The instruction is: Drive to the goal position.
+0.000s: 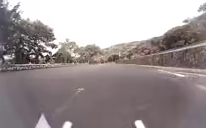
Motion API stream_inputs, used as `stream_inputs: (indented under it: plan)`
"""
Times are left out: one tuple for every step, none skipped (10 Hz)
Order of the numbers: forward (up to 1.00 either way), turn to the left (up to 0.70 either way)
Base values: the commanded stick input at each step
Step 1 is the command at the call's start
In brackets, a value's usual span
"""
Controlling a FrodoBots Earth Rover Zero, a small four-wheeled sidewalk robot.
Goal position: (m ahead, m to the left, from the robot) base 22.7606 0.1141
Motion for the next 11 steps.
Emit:
stream_inputs:
  plan:
    - [1.0, 0.0]
    - [1.0, 0.0]
    - [1.0, -0.31]
    - [1.0, -0.4]
    - [1.0, -0.4]
    - [1.0, -0.4]
    - [1.0, -0.05]
    - [1.0, 0.0]
    - [1.0, 0.0]
    - [1.0, 0.0]
    - [1.0, 0.0]
